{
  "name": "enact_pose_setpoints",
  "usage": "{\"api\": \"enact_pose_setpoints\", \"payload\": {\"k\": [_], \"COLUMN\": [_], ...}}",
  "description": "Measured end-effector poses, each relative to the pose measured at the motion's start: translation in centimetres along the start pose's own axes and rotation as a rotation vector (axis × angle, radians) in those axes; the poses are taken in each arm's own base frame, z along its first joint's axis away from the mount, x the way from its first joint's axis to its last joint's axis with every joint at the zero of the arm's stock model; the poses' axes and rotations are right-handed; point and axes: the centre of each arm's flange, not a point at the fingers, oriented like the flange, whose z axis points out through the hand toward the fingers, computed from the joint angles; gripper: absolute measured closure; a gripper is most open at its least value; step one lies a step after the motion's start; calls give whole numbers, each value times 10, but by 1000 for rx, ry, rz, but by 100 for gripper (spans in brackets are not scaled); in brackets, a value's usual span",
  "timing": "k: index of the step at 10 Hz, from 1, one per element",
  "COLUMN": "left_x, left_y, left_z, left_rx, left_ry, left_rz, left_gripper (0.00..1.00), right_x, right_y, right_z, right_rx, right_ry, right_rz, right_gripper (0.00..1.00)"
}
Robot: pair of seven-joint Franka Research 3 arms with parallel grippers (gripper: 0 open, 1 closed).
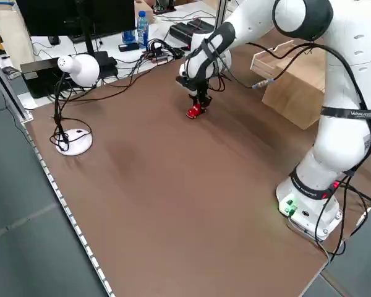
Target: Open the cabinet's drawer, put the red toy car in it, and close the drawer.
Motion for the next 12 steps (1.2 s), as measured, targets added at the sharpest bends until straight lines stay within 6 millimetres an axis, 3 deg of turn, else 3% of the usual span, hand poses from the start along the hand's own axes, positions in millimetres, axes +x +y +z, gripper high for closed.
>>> {"api": "enact_pose_setpoints", "payload": {"k": [2,3,6,9,12], "left_x": [-13,-22,-52,-126,-222], "left_y": [4,7,12,5,-14], "left_z": [-15,-32,-112,-172,-209], "left_rx": [-22,-29,-26,10,-11], "left_ry": [5,12,37,66,70], "left_rz": [21,27,61,70,85], "left_gripper": [56,56,56,56,56], "right_x": [0,0,0,-2,1], "right_y": [-4,-5,-3,-8,-23], "right_z": [-1,0,-1,-6,-5], "right_rx": [2,1,-1,-1,3], "right_ry": [1,2,11,19,19], "right_rz": [-8,-9,-60,-88,-98], "right_gripper": [0,0,0,0,0]}}
